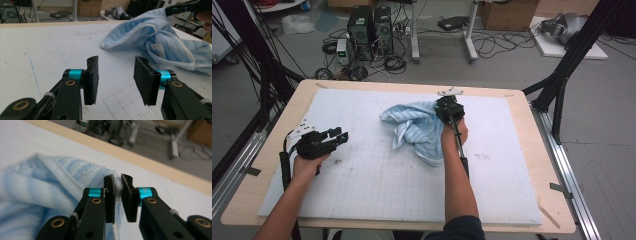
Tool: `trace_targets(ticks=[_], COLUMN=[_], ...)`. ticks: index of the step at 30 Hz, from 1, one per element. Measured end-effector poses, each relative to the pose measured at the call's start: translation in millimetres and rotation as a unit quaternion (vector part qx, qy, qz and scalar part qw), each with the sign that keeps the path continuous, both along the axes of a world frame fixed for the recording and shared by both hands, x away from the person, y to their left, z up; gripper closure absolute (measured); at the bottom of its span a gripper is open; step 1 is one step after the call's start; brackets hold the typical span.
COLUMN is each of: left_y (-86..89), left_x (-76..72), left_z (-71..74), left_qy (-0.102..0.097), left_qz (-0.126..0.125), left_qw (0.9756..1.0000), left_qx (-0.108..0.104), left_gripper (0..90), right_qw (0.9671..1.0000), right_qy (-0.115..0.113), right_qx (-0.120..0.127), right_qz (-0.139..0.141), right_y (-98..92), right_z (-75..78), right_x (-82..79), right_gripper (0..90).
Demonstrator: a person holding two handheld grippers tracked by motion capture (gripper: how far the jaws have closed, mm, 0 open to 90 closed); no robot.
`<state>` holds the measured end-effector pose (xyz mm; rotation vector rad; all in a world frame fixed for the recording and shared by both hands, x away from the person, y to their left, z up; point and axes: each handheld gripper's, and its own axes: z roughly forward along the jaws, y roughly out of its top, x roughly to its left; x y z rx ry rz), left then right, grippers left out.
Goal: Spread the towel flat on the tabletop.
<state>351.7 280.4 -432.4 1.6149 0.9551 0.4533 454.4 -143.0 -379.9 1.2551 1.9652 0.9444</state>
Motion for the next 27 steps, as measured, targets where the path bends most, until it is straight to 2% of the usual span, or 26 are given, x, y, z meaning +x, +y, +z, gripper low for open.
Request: trace_targets(ticks=[1,2,4,5,6,7,8,9,11,12,13,14,15,16,19,20,21,22,23,24,25,26,27], left_y=[0.0,-0.2,-0.6,-1.0,-1.6,-2.3,-2.8,-3.1,-3.0,-2.8,-2.7,-2.5,-2.5,-2.4,-1.9,-1.8,-1.8,-1.9,-1.6,-1.8,-1.6,-1.4,-1.2], left_x=[0.1,0.0,0.2,0.4,0.7,0.6,0.6,0.6,0.7,0.7,0.7,0.7,0.6,0.3,0.1,0.1,0.1,-0.1,-0.2,-0.3,-0.3,0.0,0.2], left_z=[-0.1,-0.2,-0.5,-0.9,-1.1,-1.1,-1.1,-1.0,-1.2,-1.3,-1.3,-1.3,-1.1,-0.9,-0.6,-0.7,-0.7,-0.6,-0.5,-0.4,-0.4,-0.6,-0.7], left_qy=[0.0,0.001,0.003,0.003,0.004,0.005,0.005,0.005,0.005,0.006,0.006,0.006,0.006,0.006,0.006,0.006,0.006,0.007,0.007,0.007,0.006,0.006,0.006], left_qz=[-0.001,-0.001,-0.001,-0.002,-0.003,-0.004,-0.004,-0.004,-0.004,-0.004,-0.003,-0.003,-0.002,-0.003,-0.003,-0.003,-0.003,-0.003,-0.003,-0.002,-0.003,-0.002,-0.002], left_qw=[1.0,1.0,1.0,1.0,1.0,1.0,1.0,1.0,1.0,1.0,1.0,1.0,1.0,1.0,1.0,1.0,1.0,1.0,1.0,1.0,1.0,1.0,1.0], left_qx=[0.0,-0.001,0.0,0.0,0.0,0.002,0.004,0.004,0.005,0.005,0.004,0.004,0.003,0.003,0.004,0.004,0.004,0.004,0.004,0.002,0.001,0.001,0.001], left_gripper=[55.2,55.2,55.2,55.0,54.8,54.8,54.8,54.7,54.6,54.6,54.5,54.4,54.4,54.4,54.3,54.3,54.3,54.3,54.3,54.3,54.4,54.4,54.4], right_qw=[0.9999,0.9996,0.9994,0.999,0.9989,0.9989,0.9991,0.9995,0.9981,0.9981,0.9968,0.9939,0.9939,0.9912,0.9797,0.9769,0.9734,0.9717,0.9718,0.9718,0.9699,0.9699,0.9618], right_qy=[0.007,0.004,0.001,0.009,0.009,0.009,0.006,0.0,0.012,0.012,0.026,0.048,0.048,0.056,0.091,0.104,0.125,0.131,0.133,0.133,0.135,0.135,0.144], right_qx=[-0.007,-0.019,-0.017,0.001,0.009,0.009,0.019,0.026,0.058,0.058,0.067,0.059,0.059,0.055,0.051,0.039,0.005,0.006,0.015,0.015,0.016,0.016,0.023], right_qz=[-0.01,-0.019,-0.029,-0.043,-0.045,-0.045,-0.037,-0.018,0.017,0.017,0.035,0.08,0.08,0.107,0.171,0.183,0.192,0.196,0.194,0.194,0.202,0.202,0.231], right_y=[-6.3,-11.8,-17.7,-26.3,-28.0,-28.0,-28.5,-24.3,-19.3,-19.3,-15.4,-5.1,-5.1,0.7,18.8,24.4,34.0,36.1,36.7,36.7,38.1,38.1,39.6], right_z=[-1.9,-3.1,-3.7,-5.9,-6.7,-6.7,-7.1,-7.3,-9.7,-9.7,-12.0,-19.0,-19.0,-23.5,-39.4,-45.1,-55.9,-59.2,-60.2,-60.2,-58.1,-58.1,-55.2], right_x=[0.6,-0.3,-1.8,-3.2,-4.7,-4.7,-7.0,-13.4,-19.7,-19.7,-22.3,-28.0,-28.0,-31.0,-38.1,-39.3,-40.5,-40.7,-41.3,-41.3,-43.3,-43.3,-46.6], right_gripper=[80.5,80.5,79.5,66.5,61.1,61.1,57.5,48.1,43.8,43.8,42.4,42.0,42.0,41.9,40.2,40.4,43.7,49.9,54.8,54.8,69.8,69.8,77.3])
